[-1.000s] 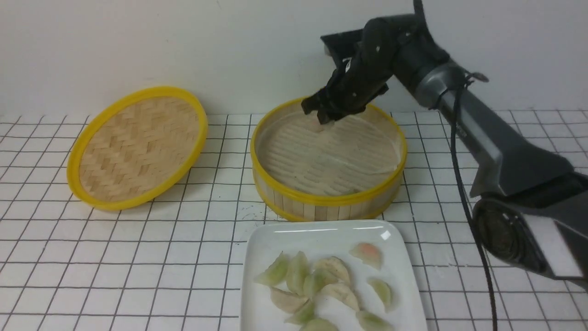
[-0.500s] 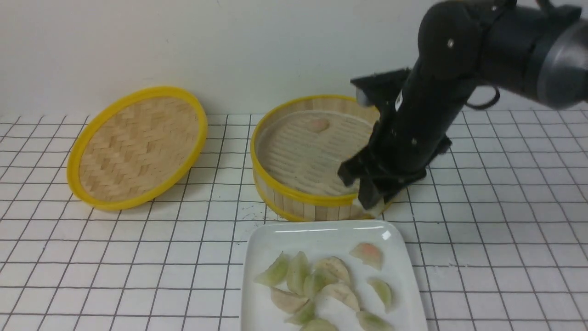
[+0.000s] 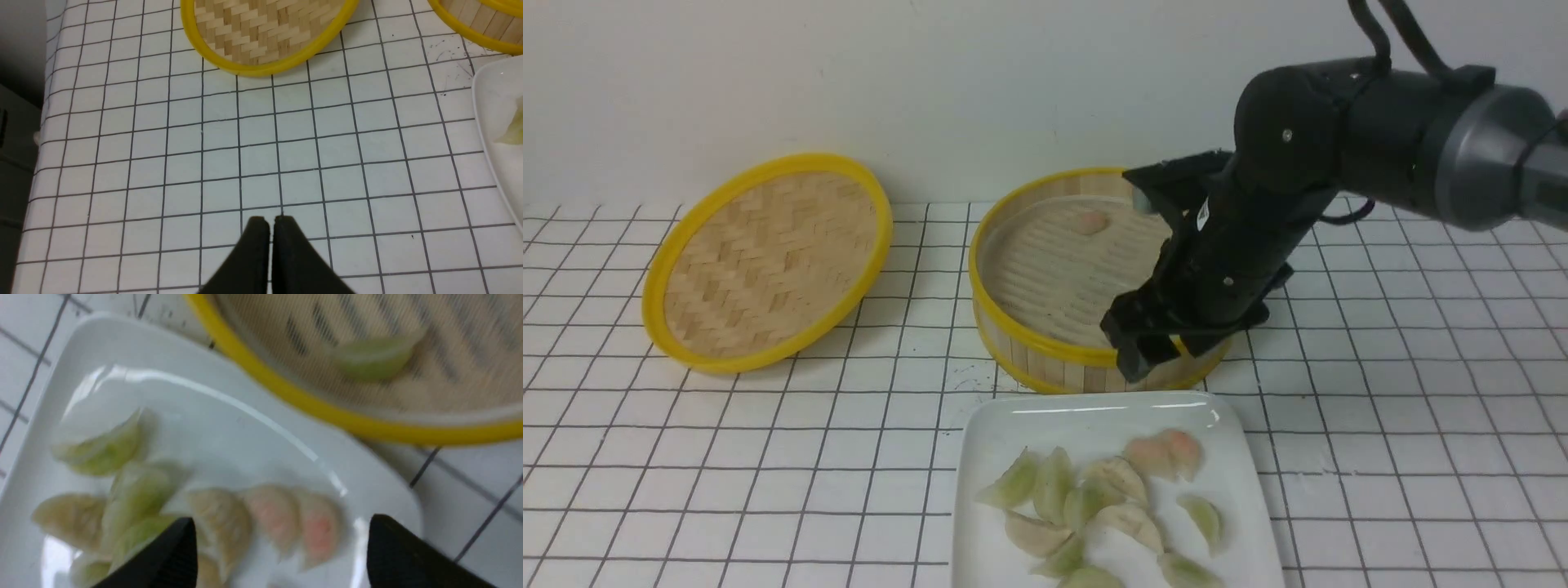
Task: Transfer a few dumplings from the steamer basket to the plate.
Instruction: Use the right arm to put the dumpling into the plate, then use the right arm to grab a dumpling from inside the steamer
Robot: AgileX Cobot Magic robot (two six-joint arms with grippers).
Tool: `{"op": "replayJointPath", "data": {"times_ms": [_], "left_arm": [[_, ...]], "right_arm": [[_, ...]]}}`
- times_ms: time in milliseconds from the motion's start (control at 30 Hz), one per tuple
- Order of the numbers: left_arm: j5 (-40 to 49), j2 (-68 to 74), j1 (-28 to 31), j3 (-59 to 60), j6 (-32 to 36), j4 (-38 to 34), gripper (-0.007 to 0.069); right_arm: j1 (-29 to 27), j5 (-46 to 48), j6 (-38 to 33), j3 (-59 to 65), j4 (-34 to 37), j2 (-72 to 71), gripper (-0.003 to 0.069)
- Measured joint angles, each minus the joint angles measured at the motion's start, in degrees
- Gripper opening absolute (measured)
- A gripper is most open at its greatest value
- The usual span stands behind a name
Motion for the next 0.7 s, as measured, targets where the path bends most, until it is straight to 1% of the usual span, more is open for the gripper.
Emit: {"op": "replayJointPath", "data": {"times_ms": [33,67,133,267,333,400,467,500,633,700], "left_arm": [[0.0,0.0,0.0,0.0,-0.5,0.0,-0.0006],[0.0,0.0,0.0,0.0,-1.6,0.0,-0.0006],[0.0,0.0,0.0,0.0,-2.8,0.0,-0.0006],[0.0,0.0,0.0,0.0,-3.5,-0.2,-0.0006],[0.0,0.0,0.0,0.0,-3.8,-1.0,-0.0006],[0.0,0.0,0.0,0.0,-3.8,-1.5,-0.0006],[0.0,0.0,0.0,0.0,-3.8,-3.0,-0.0006],[0.0,0.0,0.0,0.0,-3.8,-3.1,-0.0006],[0.0,0.0,0.0,0.0,-3.8,-4.1,-0.0006],[0.0,0.0,0.0,0.0,-3.8,-4.2,-0.0006]], "right_arm": [[-0.2,-1.0,0.2,-1.2,-1.3,0.2,0.0523],[-0.9,-3.0,0.5,-3.5,-4.2,1.1,0.0527],[-2.4,-4.2,0.6,-8.4,-6.6,3.1,0.0526],[-5.6,-3.9,-1.3,-19.5,-7.8,9.3,0.0512],[-7.7,-2.1,-5.7,-29.2,-6.1,16.4,0.0485],[-8.3,-1.3,-7.3,-32.8,-5.0,19.1,0.0475],[-9.1,0.9,-11.5,-42.5,-1.4,26.1,0.0458],[-9.1,1.2,-12.2,-43.1,-1.2,27.1,0.0456],[-9.2,3.7,-18.4,-56.4,3.4,37.4,0.0451],[-9.2,3.8,-20.4,-59.8,4.0,40.4,0.045]]}}
